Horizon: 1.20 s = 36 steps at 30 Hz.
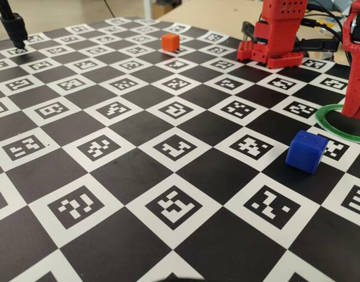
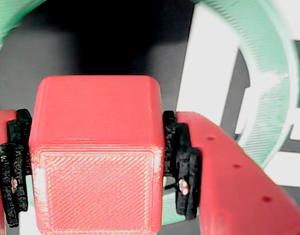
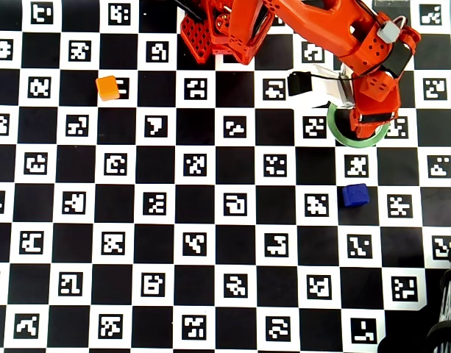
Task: Grab the red cube then put it in the green circle then put the blue cube on top and finally the orange cube on top
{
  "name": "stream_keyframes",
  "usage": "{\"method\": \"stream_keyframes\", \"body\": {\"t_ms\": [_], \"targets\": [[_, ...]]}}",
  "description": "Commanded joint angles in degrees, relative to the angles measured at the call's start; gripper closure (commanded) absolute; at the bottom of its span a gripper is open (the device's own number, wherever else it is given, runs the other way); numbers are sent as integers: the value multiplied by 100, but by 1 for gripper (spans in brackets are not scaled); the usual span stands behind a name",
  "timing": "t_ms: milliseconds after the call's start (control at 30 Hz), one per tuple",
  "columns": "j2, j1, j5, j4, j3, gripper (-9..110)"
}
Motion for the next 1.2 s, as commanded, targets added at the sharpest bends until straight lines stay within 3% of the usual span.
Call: {"method": "stream_keyframes", "body": {"t_ms": [0,567,833,1167], "targets": [[18,-114,18,-88,-44,104],[-132,-299,114,-211,132,102],[-35,-343,211,-185,193,78],[70,-325,316,-105,193,67]]}}
